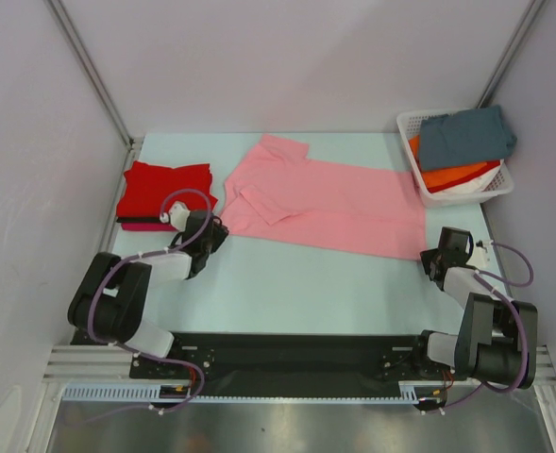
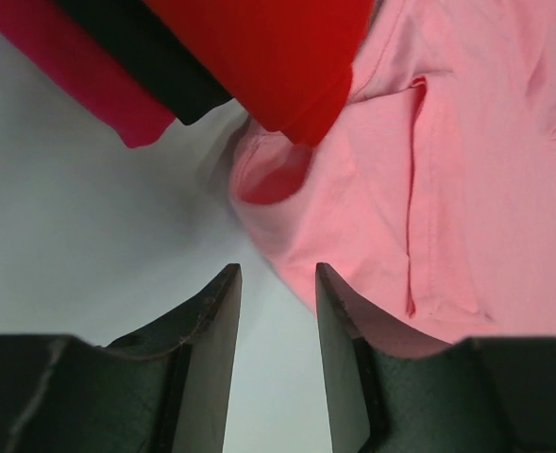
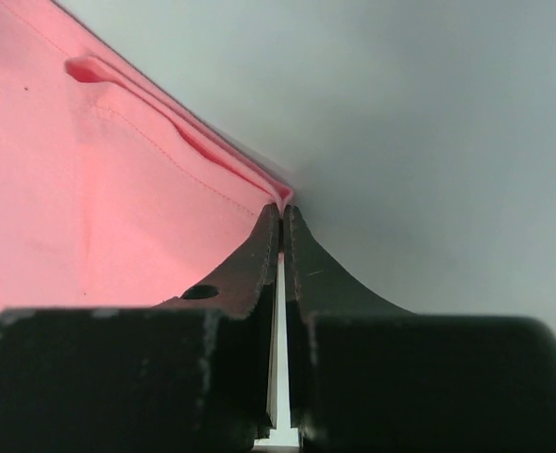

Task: Fold and stack the t-shirts
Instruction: Fold the tshirt

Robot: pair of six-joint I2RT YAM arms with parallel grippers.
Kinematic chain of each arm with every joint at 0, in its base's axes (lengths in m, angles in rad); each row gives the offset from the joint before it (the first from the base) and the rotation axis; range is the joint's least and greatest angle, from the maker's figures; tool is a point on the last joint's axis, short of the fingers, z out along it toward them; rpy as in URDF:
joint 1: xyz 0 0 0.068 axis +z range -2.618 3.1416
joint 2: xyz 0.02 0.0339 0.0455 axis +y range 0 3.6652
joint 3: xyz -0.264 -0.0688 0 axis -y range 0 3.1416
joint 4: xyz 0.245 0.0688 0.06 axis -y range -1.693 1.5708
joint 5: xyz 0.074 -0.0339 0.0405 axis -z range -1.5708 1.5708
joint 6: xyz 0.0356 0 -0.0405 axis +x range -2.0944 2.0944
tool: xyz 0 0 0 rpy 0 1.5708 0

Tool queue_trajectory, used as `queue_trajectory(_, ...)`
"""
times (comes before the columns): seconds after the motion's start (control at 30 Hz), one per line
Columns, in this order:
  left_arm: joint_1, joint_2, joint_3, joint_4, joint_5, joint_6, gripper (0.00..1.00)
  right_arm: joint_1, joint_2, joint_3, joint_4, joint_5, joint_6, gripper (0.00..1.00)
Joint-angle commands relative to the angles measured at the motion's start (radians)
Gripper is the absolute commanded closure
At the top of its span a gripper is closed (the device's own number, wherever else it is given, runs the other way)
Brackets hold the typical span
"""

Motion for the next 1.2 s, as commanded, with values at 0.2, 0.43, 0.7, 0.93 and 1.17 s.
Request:
queue_trajectory(0.2, -0.006, 0.064, 0.060, 0.012, -0.166, -0.036, 0.59, -0.011, -0.030, 0.005, 0.017, 0.031, -0.004, 1.00)
queue_trajectory(0.43, -0.006, 0.131, 0.107, 0.024, -0.191, -0.051, 0.61, -0.012, -0.021, 0.002, 0.020, 0.007, -0.007, 1.00)
queue_trajectory(0.7, -0.004, 0.157, 0.129, -0.008, -0.200, -0.050, 1.00, -0.017, -0.027, 0.001, 0.020, 0.002, -0.009, 1.00)
queue_trajectory(0.93, -0.004, 0.068, 0.100, -0.078, -0.235, -0.056, 1.00, -0.017, -0.042, 0.001, 0.015, -0.001, -0.006, 1.00)
queue_trajectory(1.17, -0.006, -0.120, 0.009, -0.138, -0.244, -0.079, 1.00, -0.016, -0.059, 0.001, 0.003, -0.020, 0.002, 1.00)
